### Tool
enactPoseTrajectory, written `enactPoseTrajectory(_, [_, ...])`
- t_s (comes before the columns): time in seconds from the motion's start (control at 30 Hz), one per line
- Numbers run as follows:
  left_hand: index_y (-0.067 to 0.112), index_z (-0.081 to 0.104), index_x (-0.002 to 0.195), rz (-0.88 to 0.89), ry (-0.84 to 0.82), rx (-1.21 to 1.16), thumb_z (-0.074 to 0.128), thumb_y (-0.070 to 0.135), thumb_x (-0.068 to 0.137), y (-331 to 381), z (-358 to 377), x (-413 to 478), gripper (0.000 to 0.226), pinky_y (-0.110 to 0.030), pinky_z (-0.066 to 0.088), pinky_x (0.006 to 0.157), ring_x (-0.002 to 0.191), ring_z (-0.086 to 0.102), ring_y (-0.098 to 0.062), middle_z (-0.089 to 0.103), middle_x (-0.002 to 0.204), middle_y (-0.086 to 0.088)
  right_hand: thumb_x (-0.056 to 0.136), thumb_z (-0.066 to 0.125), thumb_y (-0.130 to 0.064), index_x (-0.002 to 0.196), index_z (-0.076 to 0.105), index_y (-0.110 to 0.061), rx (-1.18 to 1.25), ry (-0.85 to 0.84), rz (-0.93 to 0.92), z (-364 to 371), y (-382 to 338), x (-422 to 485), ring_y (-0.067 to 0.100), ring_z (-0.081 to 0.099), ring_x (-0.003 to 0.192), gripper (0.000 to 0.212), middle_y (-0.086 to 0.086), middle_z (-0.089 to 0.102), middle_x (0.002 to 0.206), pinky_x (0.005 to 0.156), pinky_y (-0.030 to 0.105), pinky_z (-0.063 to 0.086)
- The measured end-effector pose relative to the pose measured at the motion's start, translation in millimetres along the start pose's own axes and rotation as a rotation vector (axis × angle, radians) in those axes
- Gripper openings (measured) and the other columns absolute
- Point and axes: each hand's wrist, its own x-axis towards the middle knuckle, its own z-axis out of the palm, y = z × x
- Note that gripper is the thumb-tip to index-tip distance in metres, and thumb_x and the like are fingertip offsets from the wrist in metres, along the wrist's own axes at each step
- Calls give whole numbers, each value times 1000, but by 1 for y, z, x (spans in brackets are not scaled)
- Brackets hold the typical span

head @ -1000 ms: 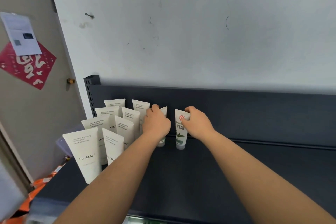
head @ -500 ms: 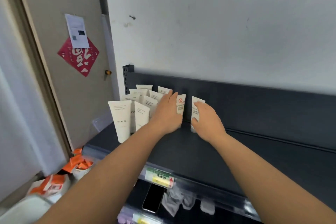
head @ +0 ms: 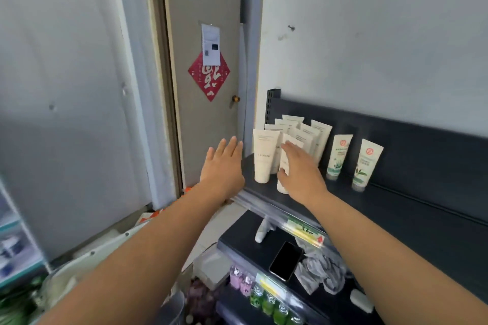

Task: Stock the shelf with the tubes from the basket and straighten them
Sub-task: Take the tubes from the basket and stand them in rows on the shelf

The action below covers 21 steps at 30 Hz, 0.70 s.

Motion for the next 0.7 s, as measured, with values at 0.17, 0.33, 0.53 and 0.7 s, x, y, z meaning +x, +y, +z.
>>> enactPoseTrajectory(0.17, [16,-2,155,-91,-19,76,45,26,96,-83,1,-22,76,-48,2,120,149,-7,-27,-9,163,-3,94,53,-17,152,24,-15,-14,-39,-91,35,-57,14,20,20,146,64,3,24,159,118,35,22])
enactPoseTrajectory(0.33, [16,-3,155,-186,-78,107,45,16,91,-165,-3,-52,80,-48,2,121,150,-7,-26,-8,163,-2,95,56,-21,153,20,-15,-22,-82,-171,88,-121,33,22,18,148,69,4,20,160,119,36,20])
enactPoseTrajectory(0.53, [15,-4,155,-273,-158,123,48,24,95,-268,12,-82,80,-46,0,120,149,-9,-24,-9,163,-3,97,52,-29,154,16,-13,-50,-158,-279,166,-195,37,22,15,149,69,5,17,161,121,38,16])
enactPoseTrajectory(0.7, [15,-7,154,-295,-224,118,43,19,95,-327,37,-100,78,-45,1,121,149,-10,-25,-12,162,-4,98,48,-33,154,18,-11,-64,-200,-288,218,-226,35,22,16,148,67,7,19,161,122,37,14])
